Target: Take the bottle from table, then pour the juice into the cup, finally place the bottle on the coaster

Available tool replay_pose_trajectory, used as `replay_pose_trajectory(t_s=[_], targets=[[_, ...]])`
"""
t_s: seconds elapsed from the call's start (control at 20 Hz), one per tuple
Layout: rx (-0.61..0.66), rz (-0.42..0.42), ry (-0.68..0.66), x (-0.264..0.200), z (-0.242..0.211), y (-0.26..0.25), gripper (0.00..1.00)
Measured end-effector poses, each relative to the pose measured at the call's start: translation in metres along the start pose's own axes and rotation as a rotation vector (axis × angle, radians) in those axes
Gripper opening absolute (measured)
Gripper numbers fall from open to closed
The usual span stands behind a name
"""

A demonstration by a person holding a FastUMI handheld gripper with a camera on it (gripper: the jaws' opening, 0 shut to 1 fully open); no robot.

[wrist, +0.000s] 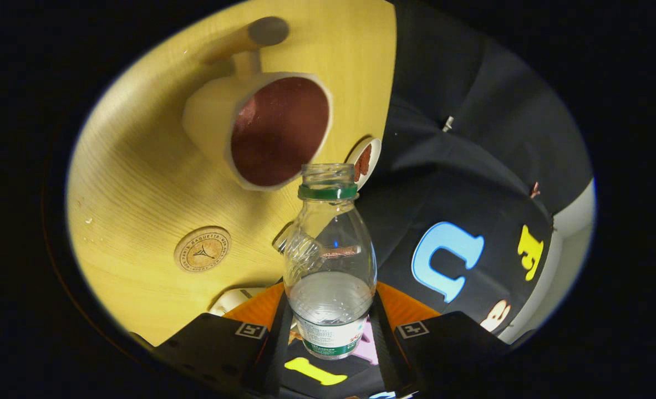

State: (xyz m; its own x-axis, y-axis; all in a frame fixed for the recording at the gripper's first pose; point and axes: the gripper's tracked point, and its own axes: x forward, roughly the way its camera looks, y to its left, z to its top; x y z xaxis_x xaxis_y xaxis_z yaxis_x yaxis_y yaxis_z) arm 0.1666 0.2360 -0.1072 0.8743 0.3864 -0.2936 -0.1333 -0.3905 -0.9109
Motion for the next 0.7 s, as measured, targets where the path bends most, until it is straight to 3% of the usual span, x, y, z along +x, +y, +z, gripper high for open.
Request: replay_pose_trajectory(t_s=[0.25, 0.45, 0.7], targets=[[0.293, -0.038, 0.034, -0.021, -0.024, -0.023, 0.7], [0.612, -0.037, 0.055, -0.038, -0.047, -0.041, 0.7], [0.859, -0.079, 0.042, -0.063, -0.074, -0.068, 0.7]])
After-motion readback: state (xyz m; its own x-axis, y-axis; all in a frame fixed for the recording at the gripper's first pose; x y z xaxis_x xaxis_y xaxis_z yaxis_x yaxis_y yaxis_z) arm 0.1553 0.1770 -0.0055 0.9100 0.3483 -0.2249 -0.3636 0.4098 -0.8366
